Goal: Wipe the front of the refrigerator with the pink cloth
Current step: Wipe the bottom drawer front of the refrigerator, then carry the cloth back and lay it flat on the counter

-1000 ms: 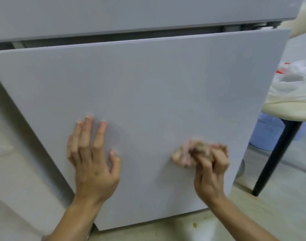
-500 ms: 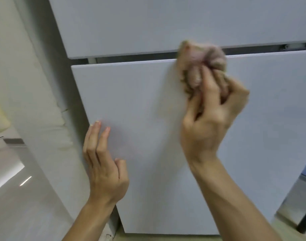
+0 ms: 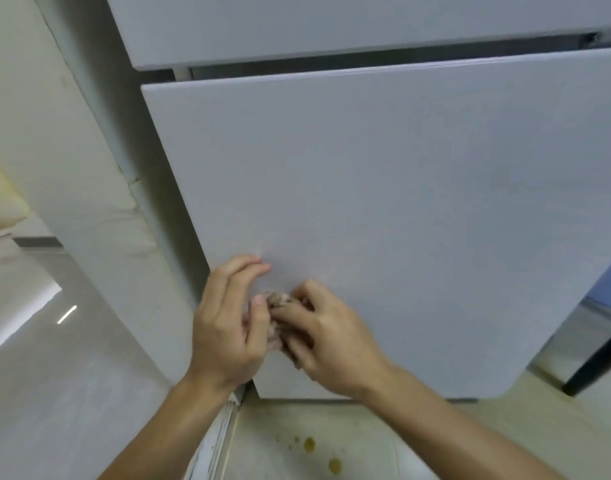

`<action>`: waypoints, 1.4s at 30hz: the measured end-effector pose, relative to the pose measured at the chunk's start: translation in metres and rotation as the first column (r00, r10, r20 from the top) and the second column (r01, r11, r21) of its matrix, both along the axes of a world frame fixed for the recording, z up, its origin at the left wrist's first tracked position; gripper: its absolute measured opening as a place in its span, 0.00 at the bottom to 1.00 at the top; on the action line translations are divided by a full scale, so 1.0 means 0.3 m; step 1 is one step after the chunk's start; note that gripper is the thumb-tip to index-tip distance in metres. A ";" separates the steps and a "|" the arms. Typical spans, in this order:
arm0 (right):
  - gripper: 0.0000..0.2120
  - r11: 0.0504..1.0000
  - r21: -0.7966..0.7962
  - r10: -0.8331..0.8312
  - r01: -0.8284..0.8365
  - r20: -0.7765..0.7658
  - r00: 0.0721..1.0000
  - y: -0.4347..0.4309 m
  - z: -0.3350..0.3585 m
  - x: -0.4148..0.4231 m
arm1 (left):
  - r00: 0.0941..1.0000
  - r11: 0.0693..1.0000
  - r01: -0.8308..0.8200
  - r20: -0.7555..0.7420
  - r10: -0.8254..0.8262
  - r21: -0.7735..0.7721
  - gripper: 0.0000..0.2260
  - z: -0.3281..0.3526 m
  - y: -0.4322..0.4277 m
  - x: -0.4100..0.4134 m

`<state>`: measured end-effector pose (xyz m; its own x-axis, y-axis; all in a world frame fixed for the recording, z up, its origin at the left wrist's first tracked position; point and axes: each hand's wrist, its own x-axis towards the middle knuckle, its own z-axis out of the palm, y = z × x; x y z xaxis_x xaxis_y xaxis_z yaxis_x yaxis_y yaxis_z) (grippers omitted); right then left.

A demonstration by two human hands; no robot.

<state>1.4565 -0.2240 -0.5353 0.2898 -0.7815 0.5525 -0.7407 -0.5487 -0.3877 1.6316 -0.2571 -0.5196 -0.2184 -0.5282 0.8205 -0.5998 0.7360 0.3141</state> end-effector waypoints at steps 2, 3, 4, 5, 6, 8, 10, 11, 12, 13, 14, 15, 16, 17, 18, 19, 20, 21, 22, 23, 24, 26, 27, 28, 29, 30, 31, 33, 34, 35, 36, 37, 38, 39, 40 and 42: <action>0.14 0.990 0.143 -0.023 0.016 0.048 0.999 0.026 0.038 -0.034 | 0.995 0.990 0.071 0.065 -0.079 0.118 0.15 0.015 0.031 -0.016; 0.12 0.973 0.226 -0.054 0.036 0.078 0.995 0.048 0.048 -0.041 | 0.989 0.976 0.089 0.097 -0.110 0.199 0.14 0.015 0.050 -0.018; 0.12 0.946 0.319 -0.099 0.061 0.104 0.990 0.070 0.039 -0.046 | 0.984 0.957 0.093 0.122 -0.131 0.276 0.14 0.007 0.073 -0.017; 0.11 0.901 0.424 -0.152 0.088 0.119 0.981 0.095 0.031 -0.045 | 0.981 0.933 0.085 0.137 -0.141 0.348 0.14 -0.008 0.097 -0.016; 0.09 0.834 0.544 -0.206 0.093 0.151 0.967 0.127 0.022 -0.038 | 0.981 0.896 0.068 0.135 -0.140 0.439 0.15 -0.018 0.130 -0.015; 0.05 0.684 0.728 -0.321 0.037 0.255 0.912 0.198 0.012 -0.013 | 0.987 0.769 0.005 0.122 -0.107 0.640 0.16 -0.035 0.193 -0.007; 0.06 0.542 0.840 -0.440 -0.006 0.290 0.850 0.286 0.008 0.016 | 0.985 0.502 -0.061 0.134 -0.110 0.863 0.16 -0.035 0.264 0.004; 0.06 0.456 0.889 -0.490 -0.023 0.273 0.828 0.334 0.030 0.033 | 0.985 0.262 -0.077 0.115 -0.130 0.962 0.18 -0.013 0.298 0.010; 0.06 0.365 0.929 -0.543 -0.057 0.262 0.798 0.374 0.055 0.047 | 0.989 -0.031 -0.051 0.047 -0.141 0.998 0.21 0.017 0.328 0.013; 0.06 0.270 0.958 -0.607 -0.093 0.244 0.757 0.420 0.088 0.066 | 0.994 -0.313 0.018 -0.051 -0.095 0.950 0.25 0.057 0.372 0.022; 0.06 0.197 0.975 -0.660 -0.103 0.209 0.721 0.463 0.110 0.082 | 0.991 -0.497 0.108 -0.130 -0.010 0.861 0.26 0.093 0.416 0.030; 0.08 0.151 0.984 -0.696 -0.093 0.172 0.697 0.503 0.136 0.094 | 0.982 -0.576 0.185 -0.174 0.075 0.796 0.27 0.118 0.460 0.035; 0.10 0.114 0.989 -0.721 -0.090 0.145 0.678 0.546 0.168 0.109 | 0.969 -0.600 0.246 -0.194 0.152 0.761 0.26 0.152 0.508 0.044; 0.12 0.087 0.991 -0.741 -0.099 0.131 0.658 0.578 0.210 0.121 | 0.956 -0.592 0.291 -0.213 0.200 0.751 0.23 0.191 0.549 0.045; 0.14 0.068 0.991 -0.768 -0.116 0.126 0.628 0.616 0.269 0.133 | 0.947 -0.571 0.318 -0.229 0.224 0.757 0.20 0.242 0.597 0.045; 0.15 0.060 0.989 -0.782 -0.137 0.132 0.610 0.650 0.341 0.141 | 0.939 -0.536 0.340 -0.241 0.248 0.773 0.17 0.293 0.646 0.041; 0.15 0.058 0.986 -0.786 -0.157 0.142 0.601 0.682 0.407 0.146 | 0.937 -0.495 0.331 -0.216 0.274 0.803 0.16 0.345 0.695 0.032; 0.16 0.047 0.984 -0.778 -0.174 0.145 0.612 0.717 0.497 0.142 | 0.933 -0.473 0.311 -0.168 0.319 0.824 0.15 0.413 0.741 0.028; 0.17 0.040 0.981 -0.765 -0.191 0.153 0.625 0.740 0.577 0.136 | 0.930 -0.455 0.279 -0.120 0.348 0.846 0.13 0.478 0.773 0.025; 0.19 0.030 0.978 -0.748 -0.206 0.159 0.645 0.772 0.665 0.127 | 0.932 -0.441 0.234 -0.071 0.354 0.866 0.10 0.549 0.808 0.025; 0.20 0.025 0.973 -0.729 -0.228 0.174 0.662 0.799 0.746 0.119 | 0.940 -0.433 0.183 -0.027 0.341 0.882 0.09 0.620 0.838 0.023; 0.23 0.027 0.968 -0.667 -0.249 0.203 0.717 0.848 0.917 0.093 | 0.955 -0.398 0.092 0.032 0.294 0.913 0.06 0.775 0.884 0.025; 0.25 0.033 0.970 -0.643 -0.242 0.206 0.738 0.861 1.000 0.079 | 0.960 -0.363 0.064 0.041 0.275 0.930 0.05 0.859 0.894 0.023; 0.27 0.047 0.972 -0.625 -0.230 0.209 0.752 0.872 1.096 0.063 | 0.968 -0.324 0.038 0.046 0.248 0.945 0.05 0.956 0.899 0.022; 0.27 0.062 0.975 -0.601 -0.214 0.207 0.772 0.880 1.188 0.049 | 0.974 -0.284 0.020 0.045 0.222 0.959 0.05 1.051 0.906 0.020; 0.26 0.076 0.978 -0.575 -0.193 0.202 0.793 0.884 1.269 0.036 | 0.980 -0.244 0.007 0.042 0.192 0.970 0.05 1.136 0.910 0.018; 0.25 0.093 0.979 -0.553 -0.184 0.204 0.808 0.886 1.362 0.021 | 0.987 -0.201 -0.003 0.036 0.159 0.980 0.05 1.229 0.910 0.015; 0.25 0.138 0.974 -0.515 -0.181 0.227 0.826 0.879 1.521 -0.003 | 0.996 -0.118 -0.022 0.033 0.087 0.993 0.06 1.402 0.898 0.007; 0.24 0.176 0.971 -0.477 -0.162 0.228 0.849 0.874 1.589 -0.012 | 0.998 -0.076 -0.034 0.038 0.047 0.996 0.06 1.485 0.888 0.001; 0.23 0.231 0.965 -0.428 -0.121 0.213 0.878 0.868 1.631 -0.023 | 0.999 -0.035 -0.043 0.043 0.011 0.998 0.06 1.550 0.877 -0.005; 0.21 0.294 0.953 -0.373 -0.071 0.183 0.909 0.866 1.678 -0.036 | 0.998 0.008 -0.055 0.055 -0.026 0.998 0.05 1.620 0.864 -0.010; 0.18 0.358 0.934 -0.318 -0.014 0.136 0.938 0.863 1.716 -0.051 | 0.996 0.048 -0.068 0.071 -0.058 0.997 0.05 1.673 0.853 -0.015; 0.15 0.425 0.904 -0.268 0.047 0.076 0.960 0.862 1.754 -0.067 | 0.992 0.085 -0.081 0.088 -0.089 0.993 0.05 1.720 0.839 -0.023; 0.13 0.491 0.865 -0.221 0.105 0.008 0.975 0.862 1.783 -0.081 | 0.988 0.116 -0.091 0.104 -0.111 0.989 0.05 1.754 0.827 -0.030; 0.13 0.553 0.820 -0.189 0.150 -0.052 0.981 0.863 1.806 -0.094 | 0.986 0.136 -0.099 0.116 -0.118 0.986 0.05 1.781 0.818 -0.035; 0.13 0.638 0.742 -0.202 0.206 -0.097 0.975 0.877 1.848 -0.123 | 0.986 0.158 -0.100 0.119 -0.115 0.982 0.05 1.829 0.802 -0.051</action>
